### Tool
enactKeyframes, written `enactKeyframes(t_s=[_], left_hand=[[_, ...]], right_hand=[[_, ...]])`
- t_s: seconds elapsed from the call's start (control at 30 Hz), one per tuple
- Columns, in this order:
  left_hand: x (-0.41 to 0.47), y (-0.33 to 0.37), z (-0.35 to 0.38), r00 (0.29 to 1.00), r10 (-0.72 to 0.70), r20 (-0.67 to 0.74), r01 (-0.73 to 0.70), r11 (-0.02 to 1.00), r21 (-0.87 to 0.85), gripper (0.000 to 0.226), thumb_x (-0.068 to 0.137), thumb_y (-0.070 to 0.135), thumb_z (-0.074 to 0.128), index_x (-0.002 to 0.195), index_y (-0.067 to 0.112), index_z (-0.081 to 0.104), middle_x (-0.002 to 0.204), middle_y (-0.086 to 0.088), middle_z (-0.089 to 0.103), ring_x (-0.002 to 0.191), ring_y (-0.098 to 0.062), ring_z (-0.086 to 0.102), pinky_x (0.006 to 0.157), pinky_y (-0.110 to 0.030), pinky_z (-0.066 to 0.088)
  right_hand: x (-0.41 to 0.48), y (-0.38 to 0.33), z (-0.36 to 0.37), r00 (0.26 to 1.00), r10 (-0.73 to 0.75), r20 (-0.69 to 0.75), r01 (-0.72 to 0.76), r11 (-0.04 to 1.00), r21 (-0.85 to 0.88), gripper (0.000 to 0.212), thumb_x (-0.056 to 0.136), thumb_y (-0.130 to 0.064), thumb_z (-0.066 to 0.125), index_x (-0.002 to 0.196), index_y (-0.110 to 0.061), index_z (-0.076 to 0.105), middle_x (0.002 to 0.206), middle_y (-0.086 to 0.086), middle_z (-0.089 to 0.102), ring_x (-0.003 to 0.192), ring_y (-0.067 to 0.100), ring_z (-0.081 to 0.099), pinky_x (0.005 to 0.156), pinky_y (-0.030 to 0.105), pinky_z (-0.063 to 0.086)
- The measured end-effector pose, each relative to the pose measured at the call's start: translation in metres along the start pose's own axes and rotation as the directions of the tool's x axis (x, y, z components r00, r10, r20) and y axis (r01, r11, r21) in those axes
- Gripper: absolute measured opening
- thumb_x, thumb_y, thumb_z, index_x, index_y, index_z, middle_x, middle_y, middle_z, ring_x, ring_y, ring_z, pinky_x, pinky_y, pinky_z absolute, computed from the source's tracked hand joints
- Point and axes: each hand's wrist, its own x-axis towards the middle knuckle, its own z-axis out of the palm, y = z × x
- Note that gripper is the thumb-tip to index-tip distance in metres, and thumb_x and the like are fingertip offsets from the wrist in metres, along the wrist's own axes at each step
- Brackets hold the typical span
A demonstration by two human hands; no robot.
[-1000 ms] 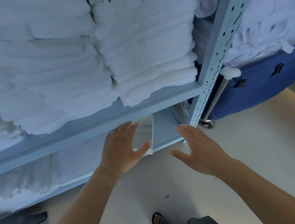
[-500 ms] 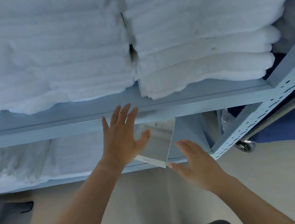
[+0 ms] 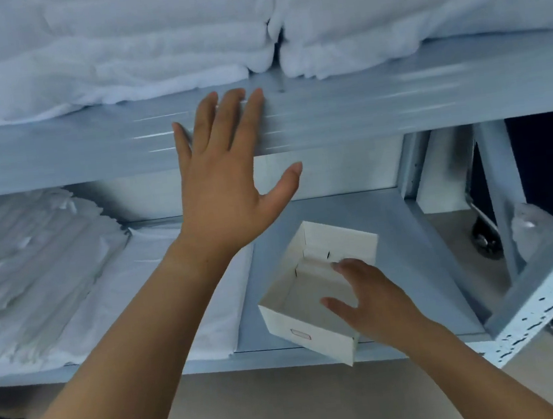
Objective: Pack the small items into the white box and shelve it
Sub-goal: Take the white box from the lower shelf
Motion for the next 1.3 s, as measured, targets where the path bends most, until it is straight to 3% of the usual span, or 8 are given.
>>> enactKeyframes(t_s=[0.2,0.4,0.53,0.67,0.8,1.07,1.2,1.3], left_hand=[[-0.039,0.003,0.018,1.0,0.02,-0.005,-0.02,0.999,-0.028,0.071,0.083,0.052,0.047,0.145,0.024,0.027,0.156,-0.007,0.017,0.145,-0.026,0.01,0.112,-0.059,0.011],[-0.141,-0.002,0.097,0.958,-0.048,0.281,0.068,0.996,-0.061,0.068,0.082,0.058,0.041,0.143,0.031,0.029,0.155,0.001,0.023,0.144,-0.02,0.014,0.112,-0.054,0.009],[-0.197,-0.016,0.16,0.871,-0.133,0.472,0.172,0.984,-0.041,0.067,0.079,0.061,0.037,0.139,0.032,0.035,0.151,0.002,0.032,0.141,-0.022,0.024,0.111,-0.055,0.017],[-0.234,-0.034,0.201,0.728,-0.156,0.667,0.208,0.978,0.002,0.072,0.075,0.065,0.026,0.14,0.034,0.033,0.151,0.005,0.031,0.142,-0.019,0.023,0.112,-0.053,0.023],[-0.248,-0.045,0.224,0.644,-0.115,0.756,0.168,0.986,0.007,0.065,0.08,0.059,0.035,0.14,0.033,0.031,0.151,0.006,0.03,0.142,-0.019,0.019,0.111,-0.055,0.024],[-0.264,-0.028,0.22,0.717,0.046,0.696,0.057,0.991,-0.124,0.051,0.081,0.051,0.035,0.123,0.029,0.054,0.115,0.007,0.064,0.113,-0.017,0.056,0.107,-0.058,0.029],[-0.27,-0.029,0.219,0.78,-0.029,0.625,0.176,0.969,-0.174,0.046,0.083,0.054,0.042,0.12,0.029,0.055,0.125,0.003,0.057,0.117,-0.019,0.052,0.101,-0.054,0.039],[-0.276,-0.03,0.223,0.803,-0.127,0.582,0.306,0.926,-0.221,0.05,0.083,0.054,0.043,0.123,0.026,0.054,0.139,0.0,0.047,0.129,-0.022,0.041,0.104,-0.04,0.037]], right_hand=[[-0.001,0.027,0.034,0.998,0.052,0.047,-0.054,0.998,0.043,0.064,0.086,-0.054,0.045,0.14,-0.024,0.027,0.148,-0.007,0.031,0.133,0.014,0.032,0.106,0.031,0.033],[0.011,0.053,0.074,0.998,0.035,0.055,-0.038,0.998,0.043,0.06,0.087,-0.05,0.047,0.138,-0.023,0.031,0.145,-0.004,0.036,0.13,0.016,0.036,0.103,0.031,0.034],[0.019,0.071,0.113,0.993,-0.007,0.122,0.006,1.0,0.007,0.058,0.088,-0.047,0.047,0.138,-0.022,0.032,0.145,-0.004,0.037,0.13,0.018,0.037,0.103,0.033,0.035],[0.02,0.085,0.142,0.98,-0.023,0.199,0.025,1.0,-0.006,0.054,0.088,-0.042,0.05,0.136,-0.023,0.035,0.141,-0.003,0.042,0.126,0.018,0.039,0.099,0.033,0.038],[0.021,0.094,0.149,0.991,-0.016,0.136,0.018,1.0,-0.012,0.036,0.089,-0.037,0.049,0.123,-0.024,0.051,0.115,0.0,0.059,0.106,0.017,0.05,0.082,0.03,0.043],[-0.013,0.133,0.131,0.997,-0.006,0.071,0.004,1.0,0.02,0.025,0.088,-0.039,0.053,0.103,-0.023,0.066,0.094,-0.002,0.063,0.096,0.016,0.052,0.073,0.03,0.042],[-0.021,0.146,0.13,1.0,0.0,0.0,0.0,1.0,0.022,0.022,0.084,-0.036,0.06,0.101,-0.024,0.067,0.097,-0.005,0.067,0.096,0.019,0.056,0.086,0.034,0.042],[-0.021,0.138,0.146,0.993,-0.002,-0.119,-0.007,0.997,-0.074,0.023,0.077,-0.037,0.066,0.098,-0.027,0.067,0.099,-0.008,0.067,0.101,0.018,0.058,0.102,0.056,0.03]])
